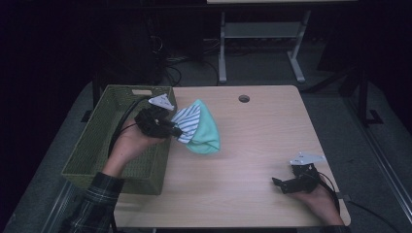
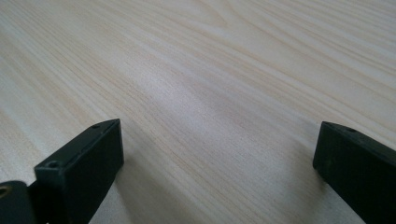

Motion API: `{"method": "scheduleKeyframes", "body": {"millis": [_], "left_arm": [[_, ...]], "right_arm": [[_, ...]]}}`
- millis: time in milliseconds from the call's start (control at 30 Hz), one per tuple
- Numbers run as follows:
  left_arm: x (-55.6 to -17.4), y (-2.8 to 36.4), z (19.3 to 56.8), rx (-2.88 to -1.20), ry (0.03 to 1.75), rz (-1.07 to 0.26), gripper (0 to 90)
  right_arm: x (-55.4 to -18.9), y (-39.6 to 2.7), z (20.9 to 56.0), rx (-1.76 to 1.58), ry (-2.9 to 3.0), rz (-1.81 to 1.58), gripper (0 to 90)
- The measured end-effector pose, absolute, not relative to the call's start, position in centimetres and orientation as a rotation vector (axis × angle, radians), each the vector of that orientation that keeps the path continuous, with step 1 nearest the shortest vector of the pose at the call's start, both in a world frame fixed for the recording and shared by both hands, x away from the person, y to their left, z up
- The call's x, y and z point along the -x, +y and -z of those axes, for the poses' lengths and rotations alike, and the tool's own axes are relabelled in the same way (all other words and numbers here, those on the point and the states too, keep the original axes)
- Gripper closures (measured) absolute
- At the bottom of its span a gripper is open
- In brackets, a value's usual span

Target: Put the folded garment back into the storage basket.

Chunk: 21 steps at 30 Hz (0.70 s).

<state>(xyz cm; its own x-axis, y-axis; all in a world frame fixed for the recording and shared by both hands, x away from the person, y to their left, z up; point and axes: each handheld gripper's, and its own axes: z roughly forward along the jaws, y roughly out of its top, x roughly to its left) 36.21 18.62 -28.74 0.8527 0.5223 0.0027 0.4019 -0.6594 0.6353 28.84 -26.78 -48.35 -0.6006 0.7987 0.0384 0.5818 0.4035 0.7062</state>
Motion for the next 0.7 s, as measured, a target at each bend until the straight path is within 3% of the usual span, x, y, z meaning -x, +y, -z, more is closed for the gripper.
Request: {"method": "scheduleKeyframes", "body": {"millis": [700], "left_arm": [[-35.3,25.8,27.1,-2.274,0.877,-0.368,74.8]], "right_arm": [[-28.8,-26.8,48.3,-1.204,2.359,-1.002,1.5]]}}
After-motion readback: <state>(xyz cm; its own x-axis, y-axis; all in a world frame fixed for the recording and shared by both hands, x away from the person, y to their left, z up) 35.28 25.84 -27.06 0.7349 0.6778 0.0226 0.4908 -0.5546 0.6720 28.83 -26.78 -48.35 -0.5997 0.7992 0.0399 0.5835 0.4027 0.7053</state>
